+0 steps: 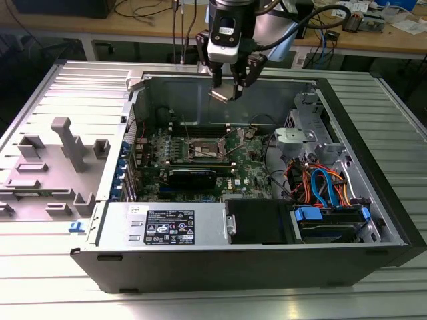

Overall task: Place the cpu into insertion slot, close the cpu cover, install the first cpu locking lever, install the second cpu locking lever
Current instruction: 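Place the cpu into insertion slot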

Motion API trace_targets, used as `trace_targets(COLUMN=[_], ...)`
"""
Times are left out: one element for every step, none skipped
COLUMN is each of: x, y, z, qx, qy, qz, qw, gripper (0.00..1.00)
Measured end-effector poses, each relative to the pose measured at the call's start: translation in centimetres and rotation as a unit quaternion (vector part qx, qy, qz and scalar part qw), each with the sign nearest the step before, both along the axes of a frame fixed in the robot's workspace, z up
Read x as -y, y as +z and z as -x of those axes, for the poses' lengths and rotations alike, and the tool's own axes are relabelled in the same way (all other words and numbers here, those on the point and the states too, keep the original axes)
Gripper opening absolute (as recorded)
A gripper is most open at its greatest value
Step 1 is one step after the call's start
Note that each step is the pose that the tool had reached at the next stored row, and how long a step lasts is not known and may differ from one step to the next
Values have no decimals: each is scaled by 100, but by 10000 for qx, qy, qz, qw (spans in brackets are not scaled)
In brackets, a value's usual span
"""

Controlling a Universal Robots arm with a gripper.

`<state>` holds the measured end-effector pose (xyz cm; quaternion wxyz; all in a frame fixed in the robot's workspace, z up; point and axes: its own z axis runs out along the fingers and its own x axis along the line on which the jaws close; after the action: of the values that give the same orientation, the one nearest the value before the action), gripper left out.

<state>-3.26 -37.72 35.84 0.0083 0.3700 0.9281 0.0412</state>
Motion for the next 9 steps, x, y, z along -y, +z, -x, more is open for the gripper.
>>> trace_targets(x=[0, 0, 0, 0, 0, 0, 0, 0, 0], y=[-1, -2, -3, -5, -7, -9, -10, -10, -12], z=[-1, -1, -1, -1, -1, -1, -1, -2, -1], qx=[0, 0, -1, 0, -1, -1, -1, -1, -1], qy=[-51, -137, -232, -299, -416, -532, -599, -657, -749], qz=[5, 11, 12, 14, 15, 15, 16, 17, 17], qw=[10000, 9999, 9997, 9996, 9991, 9986, 9982, 9978, 9972], gripper=[54, 54, 54, 54, 54, 54, 54, 54, 54])
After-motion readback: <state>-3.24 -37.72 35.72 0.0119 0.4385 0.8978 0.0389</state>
